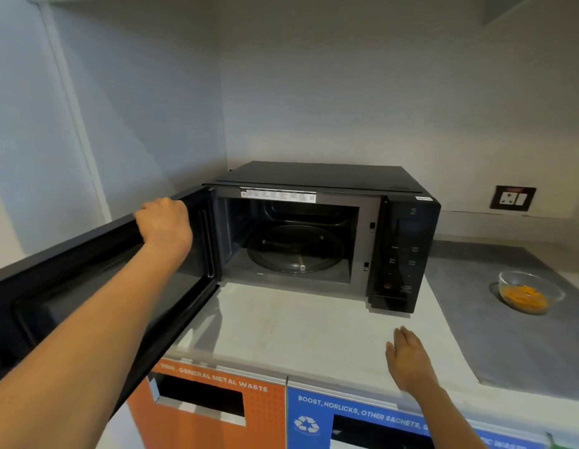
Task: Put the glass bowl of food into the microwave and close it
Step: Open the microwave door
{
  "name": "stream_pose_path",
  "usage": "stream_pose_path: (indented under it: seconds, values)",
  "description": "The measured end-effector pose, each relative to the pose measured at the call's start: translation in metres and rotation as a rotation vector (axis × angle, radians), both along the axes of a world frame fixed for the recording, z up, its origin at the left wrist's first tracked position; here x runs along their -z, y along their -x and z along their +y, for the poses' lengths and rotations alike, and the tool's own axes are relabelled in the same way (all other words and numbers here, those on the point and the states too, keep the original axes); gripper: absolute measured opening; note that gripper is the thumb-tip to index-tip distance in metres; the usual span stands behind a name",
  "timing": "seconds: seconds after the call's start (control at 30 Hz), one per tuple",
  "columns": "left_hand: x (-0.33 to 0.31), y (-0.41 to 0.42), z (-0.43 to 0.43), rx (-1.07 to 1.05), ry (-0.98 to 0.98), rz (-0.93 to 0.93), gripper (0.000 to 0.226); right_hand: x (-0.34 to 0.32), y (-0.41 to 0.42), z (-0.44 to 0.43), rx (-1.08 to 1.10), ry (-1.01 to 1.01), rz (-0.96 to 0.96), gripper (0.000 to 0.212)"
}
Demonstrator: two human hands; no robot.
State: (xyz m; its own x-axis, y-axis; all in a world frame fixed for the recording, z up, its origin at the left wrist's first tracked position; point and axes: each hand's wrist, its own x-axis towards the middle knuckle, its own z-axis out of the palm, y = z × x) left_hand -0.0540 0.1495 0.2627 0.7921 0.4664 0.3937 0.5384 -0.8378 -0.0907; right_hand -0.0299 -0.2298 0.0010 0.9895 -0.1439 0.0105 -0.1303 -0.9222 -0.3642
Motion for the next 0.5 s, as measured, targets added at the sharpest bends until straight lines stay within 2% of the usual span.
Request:
stream_pose_path:
  seconds: [0.5]
  values:
    - [-0.005, -0.027, -0.003, 0.019, -0.041, -0.036, 0.024, 0.006, 0.0, 0.003, 0.027, 0.004, 0.015, 0.058]
